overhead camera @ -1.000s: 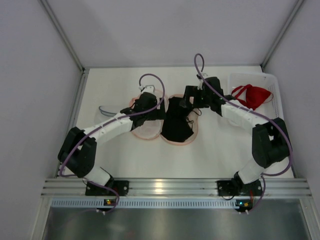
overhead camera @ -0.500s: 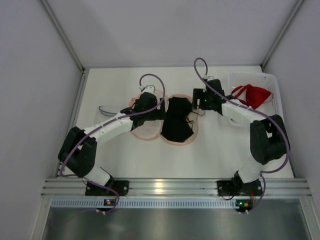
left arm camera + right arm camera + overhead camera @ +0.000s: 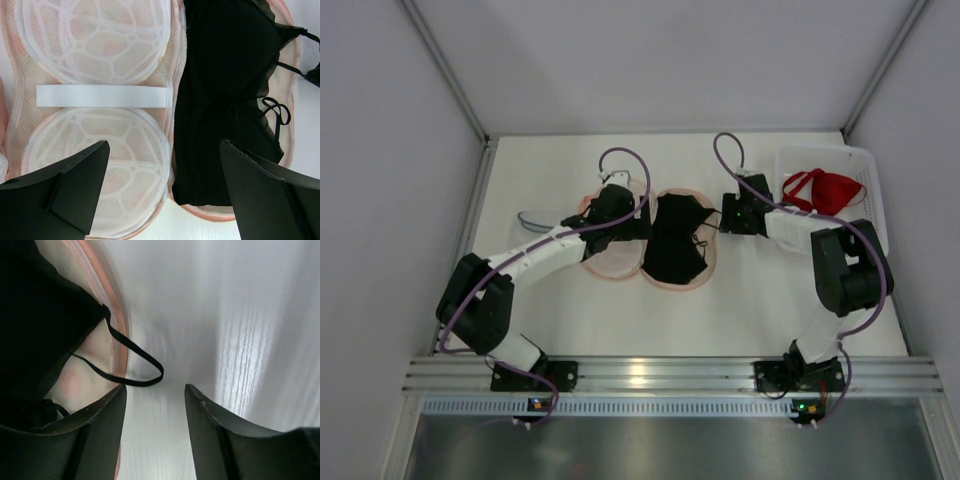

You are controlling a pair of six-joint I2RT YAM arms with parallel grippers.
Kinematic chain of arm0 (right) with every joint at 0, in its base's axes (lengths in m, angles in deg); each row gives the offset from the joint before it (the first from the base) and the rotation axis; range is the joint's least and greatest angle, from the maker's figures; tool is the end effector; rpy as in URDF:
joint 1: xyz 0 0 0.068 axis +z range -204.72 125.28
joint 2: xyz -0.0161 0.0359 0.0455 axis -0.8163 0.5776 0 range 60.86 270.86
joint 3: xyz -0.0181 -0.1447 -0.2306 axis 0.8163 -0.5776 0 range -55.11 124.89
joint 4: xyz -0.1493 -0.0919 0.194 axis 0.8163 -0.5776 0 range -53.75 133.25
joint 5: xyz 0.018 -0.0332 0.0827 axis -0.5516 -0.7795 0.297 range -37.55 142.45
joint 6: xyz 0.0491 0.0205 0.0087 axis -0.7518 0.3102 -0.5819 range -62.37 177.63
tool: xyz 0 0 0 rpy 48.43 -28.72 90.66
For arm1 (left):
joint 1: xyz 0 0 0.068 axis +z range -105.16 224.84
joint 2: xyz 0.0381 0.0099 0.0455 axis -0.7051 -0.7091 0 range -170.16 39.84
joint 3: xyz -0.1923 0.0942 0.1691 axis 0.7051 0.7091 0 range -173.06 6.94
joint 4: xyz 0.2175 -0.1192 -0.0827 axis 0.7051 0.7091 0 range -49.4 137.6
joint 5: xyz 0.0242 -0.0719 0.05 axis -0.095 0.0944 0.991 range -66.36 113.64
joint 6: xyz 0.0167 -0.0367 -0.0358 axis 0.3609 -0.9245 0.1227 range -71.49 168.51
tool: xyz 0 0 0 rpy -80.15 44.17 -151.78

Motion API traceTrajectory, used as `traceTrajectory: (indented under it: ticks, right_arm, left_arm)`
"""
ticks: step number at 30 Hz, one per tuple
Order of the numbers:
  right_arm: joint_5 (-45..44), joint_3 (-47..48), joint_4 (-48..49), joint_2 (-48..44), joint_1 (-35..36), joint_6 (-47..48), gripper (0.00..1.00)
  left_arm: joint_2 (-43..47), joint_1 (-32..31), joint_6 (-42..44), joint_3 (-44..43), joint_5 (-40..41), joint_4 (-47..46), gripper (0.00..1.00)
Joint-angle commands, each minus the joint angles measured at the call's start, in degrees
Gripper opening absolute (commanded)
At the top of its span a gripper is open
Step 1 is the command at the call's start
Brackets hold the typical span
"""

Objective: Place the bra in the laundry bag and zip it closed
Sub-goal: Adjust the bra in the laundry bag.

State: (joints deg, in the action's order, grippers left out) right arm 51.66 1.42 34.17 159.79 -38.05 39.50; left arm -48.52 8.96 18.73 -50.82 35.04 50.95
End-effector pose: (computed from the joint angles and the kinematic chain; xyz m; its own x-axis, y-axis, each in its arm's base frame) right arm 0.3361 0.1001 0.1677 -0.7990 0.0857 -0.5952 -0.0314 0.9825 0.1836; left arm 0.2763 -0.1912 0.2330 -0.6862 -0.1045 -0.7198 0.1300 0.9561 -0.2627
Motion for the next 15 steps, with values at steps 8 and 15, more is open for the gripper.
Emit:
traceTrajectory:
  ticks: [8, 15]
  right_arm:
    - [-1.84, 1.12, 8.38, 3.72, -0.41, -2.96, 0.21]
    - [1.93, -0.72, 10.48, -0.40, 1.17, -4.98, 0.00]
  left_arm:
    - [1.43, 0.19, 0.60, -0.52, 0.91, -1.74, 0.98]
    - [1.26, 0.19, 0.16, -0.43, 1.00, -1.74, 0.98]
